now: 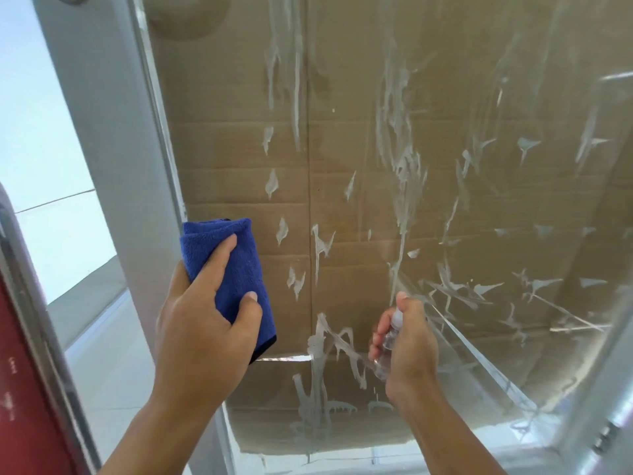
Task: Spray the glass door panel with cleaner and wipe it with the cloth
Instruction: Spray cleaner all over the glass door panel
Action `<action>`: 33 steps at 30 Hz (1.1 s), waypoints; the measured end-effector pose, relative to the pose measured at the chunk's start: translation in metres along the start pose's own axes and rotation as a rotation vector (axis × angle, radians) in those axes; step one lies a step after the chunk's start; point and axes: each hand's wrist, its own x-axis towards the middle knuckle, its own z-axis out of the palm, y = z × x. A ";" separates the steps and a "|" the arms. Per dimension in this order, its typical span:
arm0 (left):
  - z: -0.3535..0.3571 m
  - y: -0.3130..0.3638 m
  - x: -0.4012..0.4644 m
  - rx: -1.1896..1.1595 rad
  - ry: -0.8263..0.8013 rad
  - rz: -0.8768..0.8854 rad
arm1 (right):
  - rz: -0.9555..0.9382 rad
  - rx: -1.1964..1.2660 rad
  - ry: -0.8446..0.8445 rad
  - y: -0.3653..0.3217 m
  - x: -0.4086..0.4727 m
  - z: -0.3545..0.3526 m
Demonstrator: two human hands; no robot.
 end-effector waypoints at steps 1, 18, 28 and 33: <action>0.005 0.002 -0.002 -0.009 -0.007 0.011 | -0.004 -0.015 -0.006 0.000 0.001 -0.005; 0.090 0.034 -0.027 -0.117 -0.099 0.166 | 0.046 -0.003 0.236 -0.012 0.029 -0.076; 0.125 0.051 -0.038 -0.152 -0.177 0.154 | 0.086 0.047 0.296 -0.006 0.039 -0.106; 0.141 0.063 -0.042 -0.156 -0.214 0.171 | 0.122 0.081 0.284 -0.009 0.045 -0.123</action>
